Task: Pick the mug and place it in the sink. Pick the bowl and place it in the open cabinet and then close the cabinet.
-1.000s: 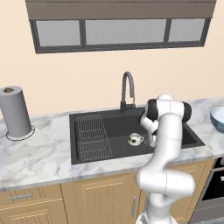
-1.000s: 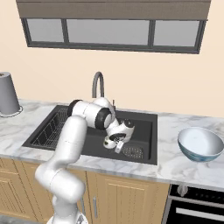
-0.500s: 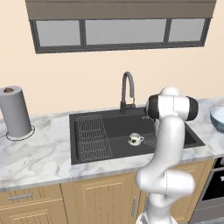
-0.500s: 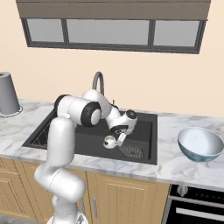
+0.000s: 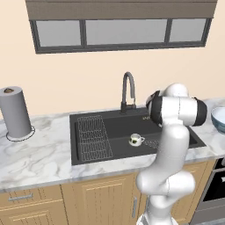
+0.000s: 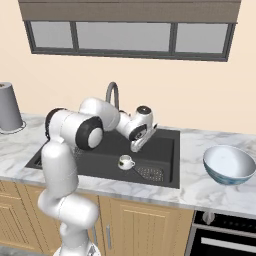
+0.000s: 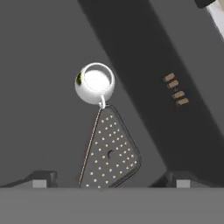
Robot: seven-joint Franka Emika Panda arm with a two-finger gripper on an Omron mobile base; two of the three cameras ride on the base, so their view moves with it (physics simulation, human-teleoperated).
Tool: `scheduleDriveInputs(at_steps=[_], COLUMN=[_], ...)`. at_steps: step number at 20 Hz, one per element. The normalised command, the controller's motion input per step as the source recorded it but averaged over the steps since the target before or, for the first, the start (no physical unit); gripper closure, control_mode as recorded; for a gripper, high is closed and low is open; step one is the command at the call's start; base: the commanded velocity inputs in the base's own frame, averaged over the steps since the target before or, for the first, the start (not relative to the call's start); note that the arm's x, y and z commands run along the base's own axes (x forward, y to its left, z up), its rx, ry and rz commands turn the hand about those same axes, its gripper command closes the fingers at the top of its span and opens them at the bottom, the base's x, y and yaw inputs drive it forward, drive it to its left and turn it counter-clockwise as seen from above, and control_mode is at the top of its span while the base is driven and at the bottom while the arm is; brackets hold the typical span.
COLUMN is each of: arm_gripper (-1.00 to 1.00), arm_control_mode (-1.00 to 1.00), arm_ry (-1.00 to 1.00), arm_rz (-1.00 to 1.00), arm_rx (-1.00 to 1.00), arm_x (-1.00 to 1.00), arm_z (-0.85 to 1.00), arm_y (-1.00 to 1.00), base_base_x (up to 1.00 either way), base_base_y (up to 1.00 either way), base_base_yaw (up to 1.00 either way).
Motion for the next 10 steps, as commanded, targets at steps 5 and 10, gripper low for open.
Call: scheduleDriveInputs(at_steps=[5,10], arm_gripper=[-1.00,-1.00], arm_control_mode=[-1.00,-1.00], arm_ry=[0.07,0.04], arm_rz=[-0.37,-0.43], arm_rx=[0.00,0.00], arm_x=[-0.23,-0.24], arm_z=[1.00,0.96], arm_y=[-0.15,-0.23], base_base_x=[0.00,0.00], base_base_y=[0.00,0.00], base_base_yaw=[0.00,0.00])
